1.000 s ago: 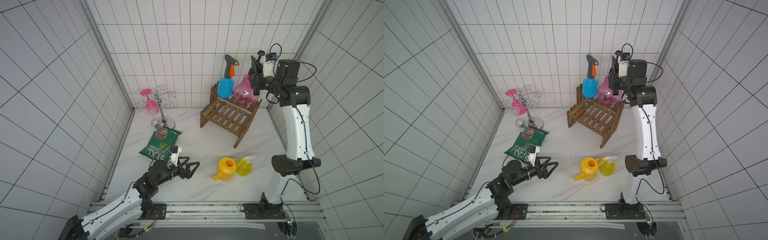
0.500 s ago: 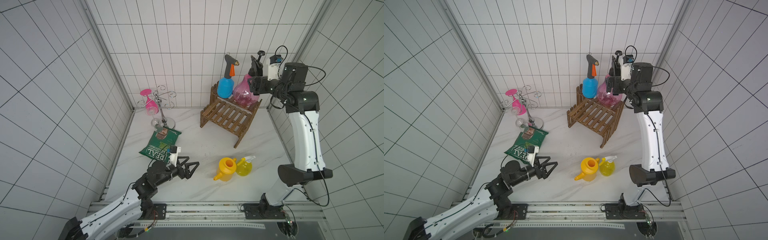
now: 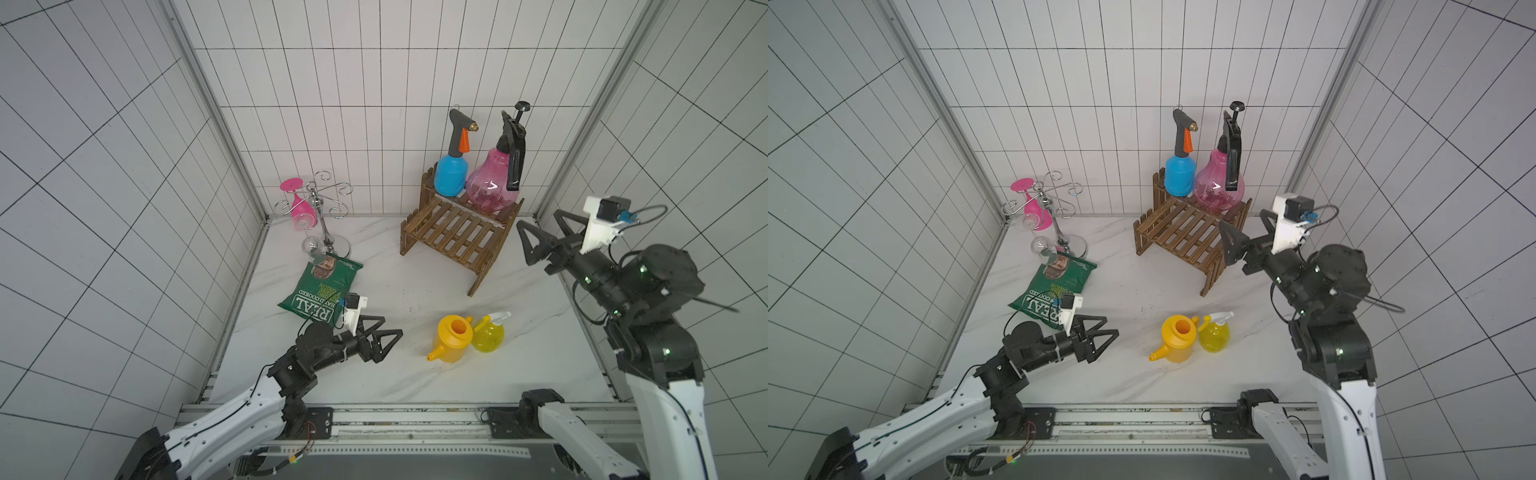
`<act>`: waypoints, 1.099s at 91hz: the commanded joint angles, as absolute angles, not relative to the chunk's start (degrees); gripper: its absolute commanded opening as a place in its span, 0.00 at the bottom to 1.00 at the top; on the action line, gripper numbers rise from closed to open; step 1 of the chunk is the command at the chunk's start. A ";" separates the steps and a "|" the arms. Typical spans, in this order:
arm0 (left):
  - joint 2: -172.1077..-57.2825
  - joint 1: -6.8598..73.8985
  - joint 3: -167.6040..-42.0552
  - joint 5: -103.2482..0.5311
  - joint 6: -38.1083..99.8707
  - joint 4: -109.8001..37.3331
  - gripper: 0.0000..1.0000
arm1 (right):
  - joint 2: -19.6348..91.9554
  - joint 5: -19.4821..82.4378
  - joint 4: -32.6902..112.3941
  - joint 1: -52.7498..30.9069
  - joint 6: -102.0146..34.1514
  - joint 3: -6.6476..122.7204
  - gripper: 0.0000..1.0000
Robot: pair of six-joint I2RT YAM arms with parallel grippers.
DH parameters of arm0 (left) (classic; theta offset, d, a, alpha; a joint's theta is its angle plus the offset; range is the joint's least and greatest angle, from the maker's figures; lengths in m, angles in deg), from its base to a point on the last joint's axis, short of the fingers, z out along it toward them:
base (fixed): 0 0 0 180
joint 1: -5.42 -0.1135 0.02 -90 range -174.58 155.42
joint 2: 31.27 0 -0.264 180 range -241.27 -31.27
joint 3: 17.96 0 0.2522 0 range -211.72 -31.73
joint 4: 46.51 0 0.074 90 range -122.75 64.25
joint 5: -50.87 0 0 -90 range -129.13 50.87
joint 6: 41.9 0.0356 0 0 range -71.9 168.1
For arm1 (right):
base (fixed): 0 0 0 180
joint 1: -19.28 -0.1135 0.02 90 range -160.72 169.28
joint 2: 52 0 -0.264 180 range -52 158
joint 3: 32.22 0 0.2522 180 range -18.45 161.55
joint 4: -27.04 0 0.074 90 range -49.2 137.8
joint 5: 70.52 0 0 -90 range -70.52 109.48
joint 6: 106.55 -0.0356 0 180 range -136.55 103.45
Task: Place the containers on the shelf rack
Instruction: 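Place the container on the shelf, then pick up a container from the center of the board.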
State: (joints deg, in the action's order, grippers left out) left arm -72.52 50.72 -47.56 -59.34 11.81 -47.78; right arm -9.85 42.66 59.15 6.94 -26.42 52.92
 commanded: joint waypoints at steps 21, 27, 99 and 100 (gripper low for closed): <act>-83.69 63.61 -52.92 -56.93 19.64 -50.14 0.98 | -31.33 58.95 39.37 6.05 -38.53 18.25 0.99; -85.18 65.70 -54.12 -52.32 22.67 -47.03 0.98 | -35.54 60.17 40.68 6.01 -36.84 13.91 0.99; -108.85 87.42 -60.53 -6.42 37.56 -53.05 0.96 | -48.20 45.79 47.92 5.92 -37.62 2.93 0.99; -109.26 87.42 -60.72 -6.29 37.38 -53.05 0.96 | -48.17 45.73 47.87 5.92 -37.59 2.92 0.99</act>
State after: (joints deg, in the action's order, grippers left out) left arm -106.20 87.24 -58.18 -11.10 39.02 -51.67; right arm -48.12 46.85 48.14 6.40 -36.82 3.39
